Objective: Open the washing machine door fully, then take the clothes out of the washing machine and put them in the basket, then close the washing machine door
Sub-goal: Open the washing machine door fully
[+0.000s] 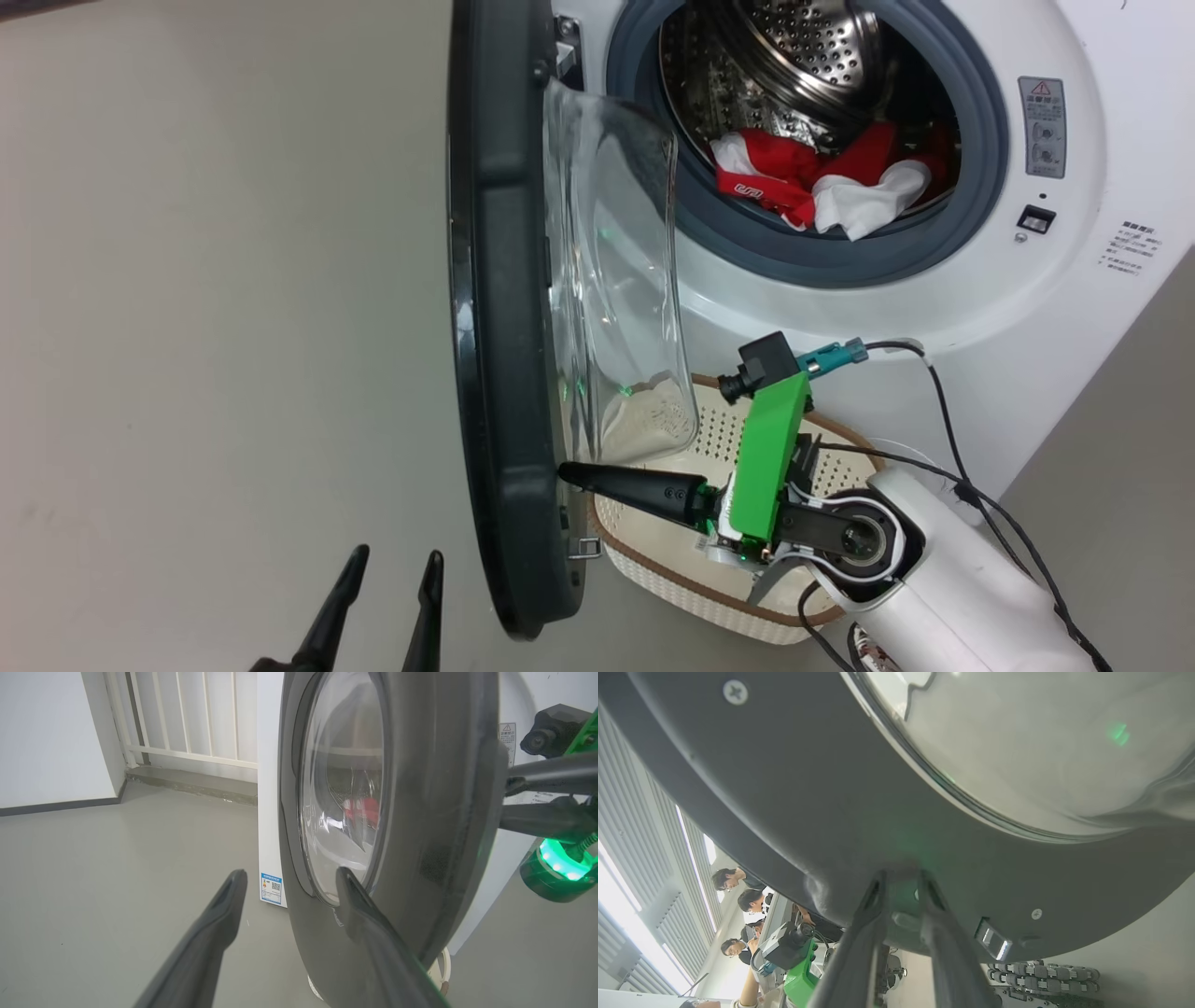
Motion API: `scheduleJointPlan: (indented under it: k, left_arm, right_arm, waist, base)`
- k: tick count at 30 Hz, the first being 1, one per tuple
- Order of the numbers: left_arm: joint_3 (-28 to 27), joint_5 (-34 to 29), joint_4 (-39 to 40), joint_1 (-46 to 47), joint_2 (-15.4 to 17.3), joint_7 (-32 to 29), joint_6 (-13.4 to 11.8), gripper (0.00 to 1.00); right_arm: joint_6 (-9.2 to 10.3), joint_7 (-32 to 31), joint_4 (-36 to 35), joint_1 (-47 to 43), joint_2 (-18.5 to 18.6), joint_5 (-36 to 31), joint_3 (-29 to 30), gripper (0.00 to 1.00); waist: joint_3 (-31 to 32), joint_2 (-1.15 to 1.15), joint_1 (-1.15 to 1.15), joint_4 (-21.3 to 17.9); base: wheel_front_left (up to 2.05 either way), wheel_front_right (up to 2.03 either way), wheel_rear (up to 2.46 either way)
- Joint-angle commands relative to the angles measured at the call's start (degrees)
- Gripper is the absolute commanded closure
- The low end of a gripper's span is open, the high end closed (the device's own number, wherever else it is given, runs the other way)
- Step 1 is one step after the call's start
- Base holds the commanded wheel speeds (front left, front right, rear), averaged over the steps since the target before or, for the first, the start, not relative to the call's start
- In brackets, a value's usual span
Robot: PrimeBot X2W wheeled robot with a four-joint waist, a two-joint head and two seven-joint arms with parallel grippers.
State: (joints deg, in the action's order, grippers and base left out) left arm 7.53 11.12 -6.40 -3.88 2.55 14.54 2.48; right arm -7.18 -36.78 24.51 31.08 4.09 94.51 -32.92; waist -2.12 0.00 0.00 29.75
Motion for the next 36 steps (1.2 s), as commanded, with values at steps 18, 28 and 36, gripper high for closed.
scheduleJointPlan:
  k: [18,28,36]
  left_arm:
    - [-5.65,-1.09,-0.38,0.19,0.32,0.46,1.18,0.00]
    - [-7.90,-1.05,-0.24,-0.66,0.32,0.46,1.26,0.00]
    - [-8.95,-0.84,-0.12,-0.85,0.32,0.46,1.35,0.00]
  right_arm:
    - [-0.31,14.89,2.09,-6.00,2.57,-9.58,1.62,0.00]
    - [-0.31,26.57,4.15,-10.35,7.39,-14.84,-0.46,0.00]
    - [-0.31,37.17,5.23,-12.37,10.33,-17.80,-1.85,0.00]
  waist:
    - [2.34,0.00,0.00,-4.99]
    - [2.80,0.00,0.00,-7.15]
    - [2.47,0.00,0.00,-8.78]
  base:
    - [0.00,0.00,0.00]
    - [0.00,0.00,0.00]
    - [0.00,0.00,0.00]
